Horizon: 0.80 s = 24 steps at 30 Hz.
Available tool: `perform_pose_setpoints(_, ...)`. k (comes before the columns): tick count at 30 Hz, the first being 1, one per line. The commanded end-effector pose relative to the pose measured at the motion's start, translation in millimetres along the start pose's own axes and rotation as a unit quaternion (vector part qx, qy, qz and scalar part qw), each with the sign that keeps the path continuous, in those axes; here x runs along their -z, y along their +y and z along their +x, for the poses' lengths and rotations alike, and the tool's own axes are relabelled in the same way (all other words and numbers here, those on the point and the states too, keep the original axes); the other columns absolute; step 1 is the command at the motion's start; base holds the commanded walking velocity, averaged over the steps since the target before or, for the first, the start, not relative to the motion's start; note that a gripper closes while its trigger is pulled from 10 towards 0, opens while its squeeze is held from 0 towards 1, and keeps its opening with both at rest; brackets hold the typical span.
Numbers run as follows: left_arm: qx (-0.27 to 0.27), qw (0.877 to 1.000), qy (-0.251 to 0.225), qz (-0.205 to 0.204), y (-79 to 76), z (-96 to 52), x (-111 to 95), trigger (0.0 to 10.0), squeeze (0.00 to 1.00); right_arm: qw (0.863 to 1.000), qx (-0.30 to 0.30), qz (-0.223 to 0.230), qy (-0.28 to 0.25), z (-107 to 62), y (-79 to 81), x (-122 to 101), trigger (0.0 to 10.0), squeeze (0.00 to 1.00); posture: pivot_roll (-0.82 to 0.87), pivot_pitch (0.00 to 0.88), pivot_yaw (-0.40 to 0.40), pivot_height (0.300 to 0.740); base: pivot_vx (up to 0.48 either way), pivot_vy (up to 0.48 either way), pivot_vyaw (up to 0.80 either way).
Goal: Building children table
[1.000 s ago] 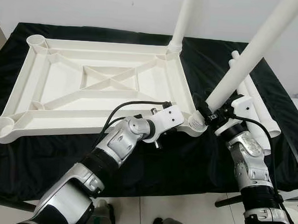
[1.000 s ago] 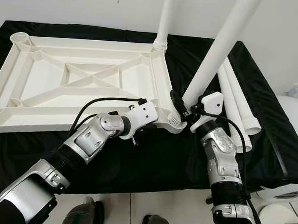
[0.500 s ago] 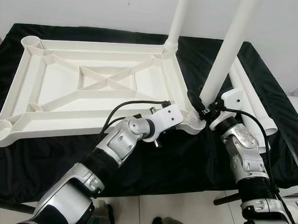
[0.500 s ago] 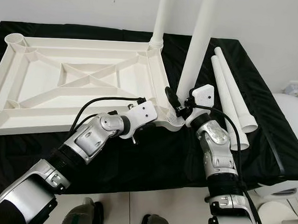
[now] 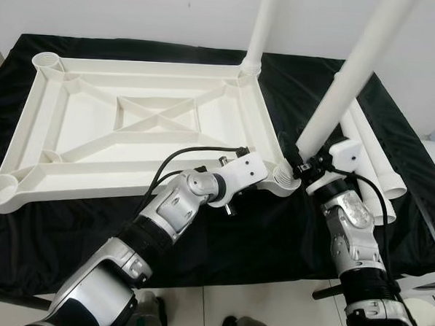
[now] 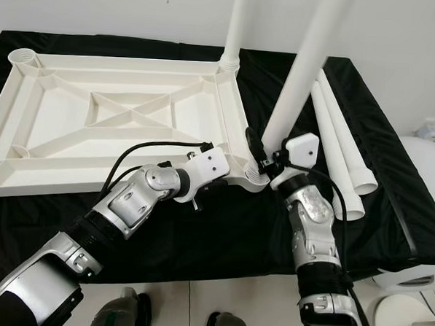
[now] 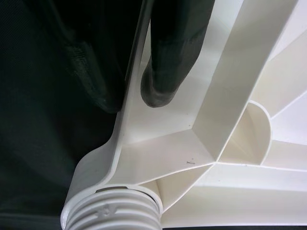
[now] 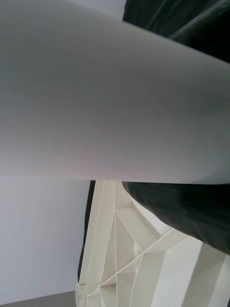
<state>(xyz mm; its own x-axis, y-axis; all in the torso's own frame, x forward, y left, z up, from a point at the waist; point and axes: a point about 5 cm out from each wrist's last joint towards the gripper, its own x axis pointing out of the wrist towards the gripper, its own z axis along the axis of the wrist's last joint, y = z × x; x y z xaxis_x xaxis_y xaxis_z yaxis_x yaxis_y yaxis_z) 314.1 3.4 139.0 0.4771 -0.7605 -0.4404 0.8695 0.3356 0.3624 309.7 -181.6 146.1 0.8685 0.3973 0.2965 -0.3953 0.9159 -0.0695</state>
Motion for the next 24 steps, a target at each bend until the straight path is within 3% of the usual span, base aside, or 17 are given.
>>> perform_pose_setpoints(1,-0.020,0.998,-0.040,0.039,7.3,-6.8,-23.3,10.0,0.00,0.988,0.051,0.047,0.141,-40.0,-5.7,52.9,10.0,0.00,0.01,0.077,-0.005,0.740,0.000,0.000,0.00)
perform_pose_setpoints(9,-0.020,0.998,-0.041,0.040,7.7,-6.3,-24.2,10.0,0.00,0.985,0.068,0.041,0.152,-37.7,-10.4,54.6,10.0,0.00,0.01,0.079,-0.002,0.740,0.000,0.000,0.00)
perform_pose_setpoints(18,-0.021,0.998,-0.040,0.040,9.2,-6.9,-24.2,10.0,0.00,0.980,0.057,0.030,0.190,-16.7,-18.7,52.1,10.0,0.00,0.01,0.083,-0.002,0.740,0.000,0.000,0.00)
perform_pose_setpoints(24,-0.023,0.998,-0.041,0.041,10.0,-6.7,-24.9,10.0,0.00,0.980,0.048,0.030,0.193,-11.3,-19.8,50.3,10.0,0.00,0.02,0.081,-0.008,0.740,0.000,0.000,0.00)
